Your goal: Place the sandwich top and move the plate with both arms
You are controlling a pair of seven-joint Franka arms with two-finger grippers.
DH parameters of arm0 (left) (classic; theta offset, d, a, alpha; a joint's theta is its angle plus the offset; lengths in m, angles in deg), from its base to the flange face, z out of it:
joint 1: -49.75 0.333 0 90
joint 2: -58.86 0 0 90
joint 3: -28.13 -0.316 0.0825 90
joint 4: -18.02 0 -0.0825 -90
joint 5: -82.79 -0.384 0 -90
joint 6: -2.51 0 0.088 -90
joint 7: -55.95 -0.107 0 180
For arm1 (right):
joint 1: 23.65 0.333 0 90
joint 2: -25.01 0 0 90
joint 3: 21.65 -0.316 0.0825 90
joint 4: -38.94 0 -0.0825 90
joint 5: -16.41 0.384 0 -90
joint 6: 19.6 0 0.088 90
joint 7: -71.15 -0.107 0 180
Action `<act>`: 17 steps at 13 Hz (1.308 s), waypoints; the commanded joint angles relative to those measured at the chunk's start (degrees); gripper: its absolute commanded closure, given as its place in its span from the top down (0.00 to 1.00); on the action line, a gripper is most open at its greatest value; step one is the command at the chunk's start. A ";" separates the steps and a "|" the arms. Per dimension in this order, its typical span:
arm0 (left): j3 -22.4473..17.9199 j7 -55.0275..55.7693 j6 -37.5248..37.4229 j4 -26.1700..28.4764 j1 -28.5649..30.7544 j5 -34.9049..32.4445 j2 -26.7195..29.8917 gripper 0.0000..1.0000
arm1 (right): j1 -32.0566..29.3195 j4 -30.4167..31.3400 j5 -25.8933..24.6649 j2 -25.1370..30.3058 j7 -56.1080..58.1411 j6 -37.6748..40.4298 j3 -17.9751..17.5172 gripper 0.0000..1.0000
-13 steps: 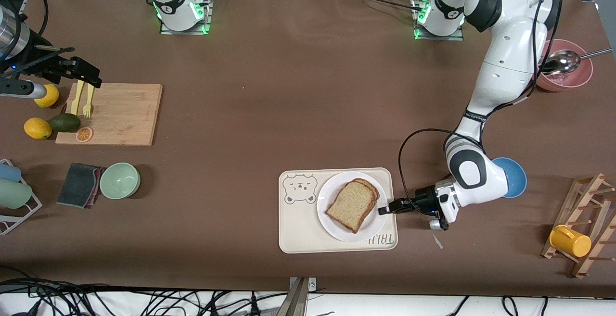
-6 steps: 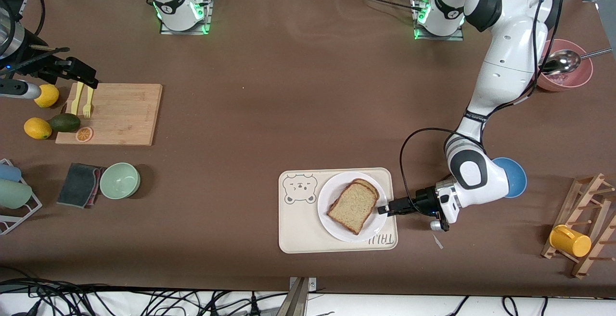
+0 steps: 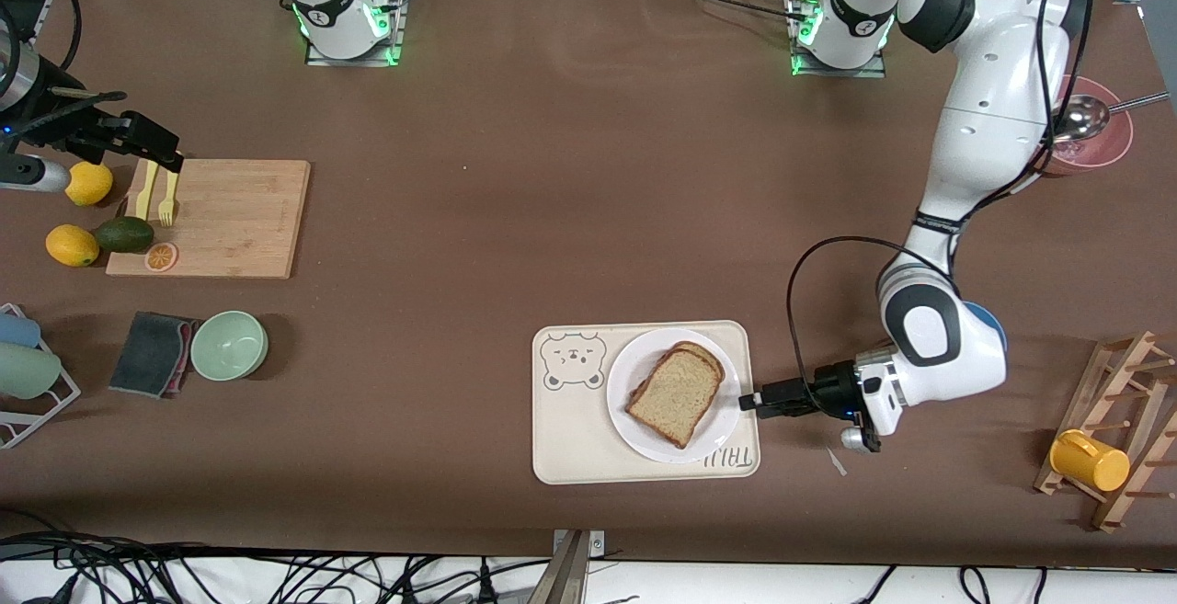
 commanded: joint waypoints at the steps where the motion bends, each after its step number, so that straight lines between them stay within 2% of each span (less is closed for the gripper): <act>1: 0.29 4.07 -2.32 1.03 0.49 -8.92 4.66 1.00 | -0.40 -2.15 -0.31 -0.85 0.13 1.67 -0.17 1.00; 3: 0.12 6.79 -5.04 1.03 0.67 -15.51 7.21 1.00 | -0.40 -2.15 -0.22 -0.94 -0.40 1.58 -0.17 1.00; 7: 0.20 16.80 -11.54 1.03 0.67 -33.77 13.61 1.00 | -0.40 -2.41 -0.13 -1.38 -0.14 3.16 -0.08 1.00; 11: 0.38 23.84 -23.13 1.03 -0.04 -48.02 21.18 1.00 | -0.31 -3.65 -0.13 -1.99 0.39 4.66 -0.08 1.00; 14: 1.08 28.22 -30.08 1.03 -0.56 -56.30 25.92 1.00 | -0.31 -3.39 -0.13 -1.99 -0.40 4.75 -0.17 1.00; 17: 1.26 34.47 -35.90 1.20 -1.35 -58.43 31.63 1.00 | -0.23 -2.95 0.04 -1.73 -0.84 4.75 -0.17 1.00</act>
